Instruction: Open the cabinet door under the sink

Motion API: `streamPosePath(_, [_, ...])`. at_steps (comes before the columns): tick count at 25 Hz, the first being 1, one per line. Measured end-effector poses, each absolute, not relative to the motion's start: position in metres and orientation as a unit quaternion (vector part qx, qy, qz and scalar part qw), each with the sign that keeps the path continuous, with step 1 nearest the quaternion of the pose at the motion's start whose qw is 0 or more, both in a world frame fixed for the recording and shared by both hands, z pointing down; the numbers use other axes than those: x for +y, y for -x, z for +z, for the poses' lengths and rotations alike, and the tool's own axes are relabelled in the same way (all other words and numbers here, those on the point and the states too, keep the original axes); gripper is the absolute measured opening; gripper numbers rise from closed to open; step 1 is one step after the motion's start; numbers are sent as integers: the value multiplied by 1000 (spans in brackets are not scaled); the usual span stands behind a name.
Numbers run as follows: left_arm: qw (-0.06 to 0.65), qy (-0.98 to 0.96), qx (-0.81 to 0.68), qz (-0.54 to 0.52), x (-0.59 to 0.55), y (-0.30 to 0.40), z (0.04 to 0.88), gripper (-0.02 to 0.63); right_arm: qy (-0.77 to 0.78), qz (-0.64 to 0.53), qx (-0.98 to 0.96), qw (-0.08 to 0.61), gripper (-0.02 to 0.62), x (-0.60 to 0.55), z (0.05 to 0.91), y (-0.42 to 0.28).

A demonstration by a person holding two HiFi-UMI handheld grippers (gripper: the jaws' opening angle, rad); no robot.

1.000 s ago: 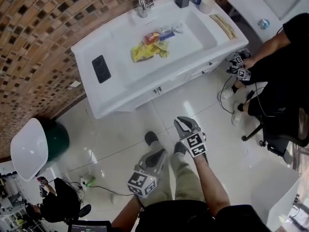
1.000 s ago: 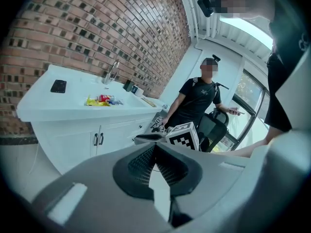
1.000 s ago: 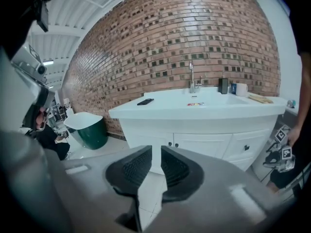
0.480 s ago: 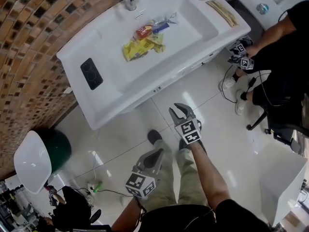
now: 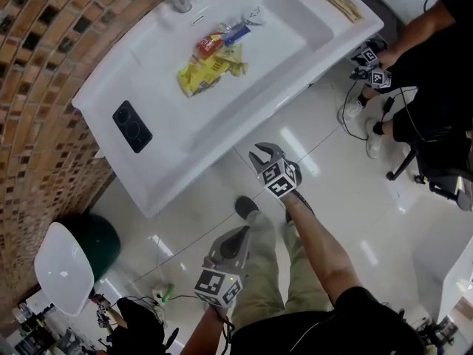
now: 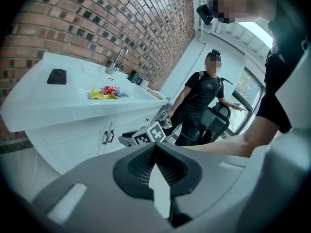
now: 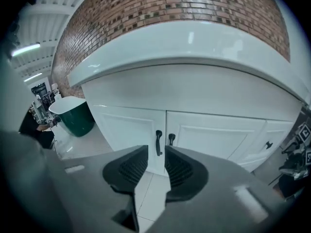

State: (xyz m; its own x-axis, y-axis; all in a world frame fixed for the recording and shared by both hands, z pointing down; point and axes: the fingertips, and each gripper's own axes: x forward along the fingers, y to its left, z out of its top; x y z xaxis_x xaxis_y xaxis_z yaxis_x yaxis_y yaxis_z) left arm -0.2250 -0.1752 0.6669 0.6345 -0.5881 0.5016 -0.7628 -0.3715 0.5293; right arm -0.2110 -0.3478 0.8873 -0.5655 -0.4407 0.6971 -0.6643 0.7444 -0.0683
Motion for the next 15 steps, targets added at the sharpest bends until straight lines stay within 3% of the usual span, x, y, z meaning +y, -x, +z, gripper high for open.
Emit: streamPosePath(15, [409, -814, -397, 112, -209, 244, 699, 17, -349, 185, -841, 370, 89, -400, 952, 229])
